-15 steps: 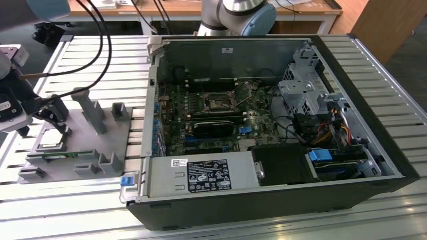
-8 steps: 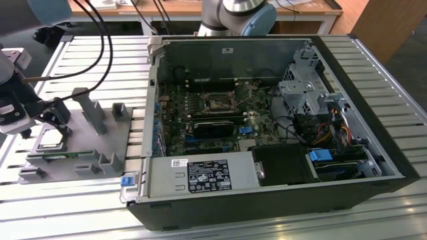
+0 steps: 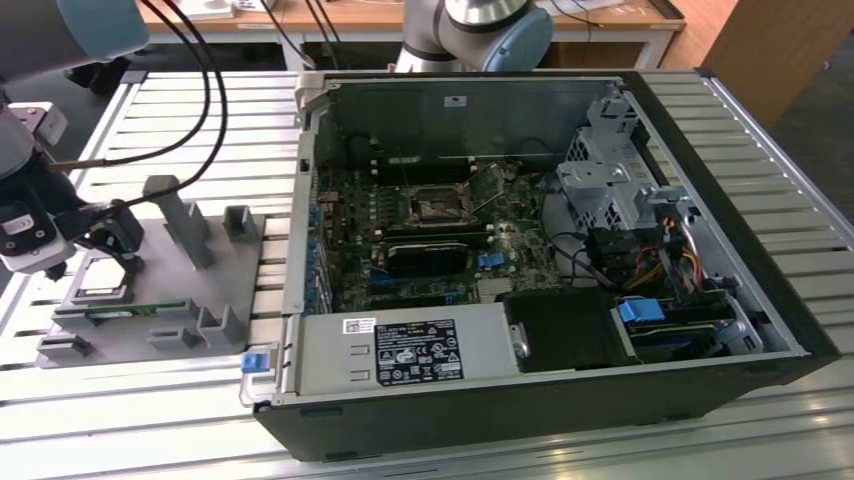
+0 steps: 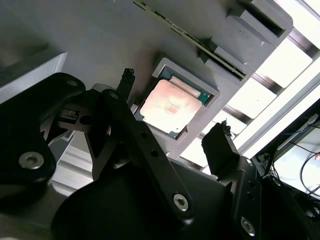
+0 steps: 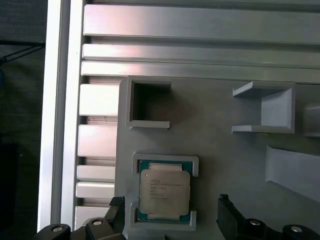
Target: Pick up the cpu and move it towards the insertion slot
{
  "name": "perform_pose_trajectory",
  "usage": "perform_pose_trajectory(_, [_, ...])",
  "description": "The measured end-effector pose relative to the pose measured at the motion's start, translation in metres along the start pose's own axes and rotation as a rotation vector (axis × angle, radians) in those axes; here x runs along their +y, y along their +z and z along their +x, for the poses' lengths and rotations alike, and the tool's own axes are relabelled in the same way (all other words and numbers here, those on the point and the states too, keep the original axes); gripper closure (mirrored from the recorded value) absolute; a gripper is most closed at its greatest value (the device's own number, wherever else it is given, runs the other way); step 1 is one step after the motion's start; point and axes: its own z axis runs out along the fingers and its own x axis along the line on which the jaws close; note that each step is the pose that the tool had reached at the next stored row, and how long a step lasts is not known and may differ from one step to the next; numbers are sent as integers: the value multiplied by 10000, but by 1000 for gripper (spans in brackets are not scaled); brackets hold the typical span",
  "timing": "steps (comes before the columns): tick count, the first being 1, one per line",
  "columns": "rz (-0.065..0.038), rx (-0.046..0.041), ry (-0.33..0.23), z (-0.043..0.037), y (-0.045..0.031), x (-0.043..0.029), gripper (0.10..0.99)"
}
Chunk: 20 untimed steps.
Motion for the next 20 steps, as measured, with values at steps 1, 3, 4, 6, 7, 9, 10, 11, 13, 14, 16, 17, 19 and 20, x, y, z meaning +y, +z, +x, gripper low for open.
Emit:
perform_pose_trajectory(1, [-5,-1,0,0,9,0,267])
perform_pose_trajectory(3, [-9,-1,0,0,24,-1,267])
perform_pose_trajectory(4, [-9,1,-1,1,31,-1,267])
perform_pose_trajectory(6, [-8,1,-2,2,45,-2,267])
perform_pose_trajectory(7, [-8,1,-2,2,51,-2,267])
perform_pose_trajectory(9, [-9,0,-1,6,66,-2,267])
perform_pose_trajectory(10, [-11,-1,-1,6,77,-2,267])
perform_pose_trajectory(11, [-11,0,-2,8,87,-2,267])
perform_pose_trajectory(13, [-11,-1,-1,11,109,-3,267])
perform_pose_trajectory(14, [-11,0,-1,12,118,-3,267])
perform_pose_trajectory(16, [-12,-1,-1,13,134,-2,267])
perform_pose_trajectory(17, [-12,0,-1,14,140,-2,278])
perform_pose_trajectory(19, [-12,1,-1,14,150,-1,278])
perform_pose_trajectory(20, [-12,0,-1,14,154,0,349])
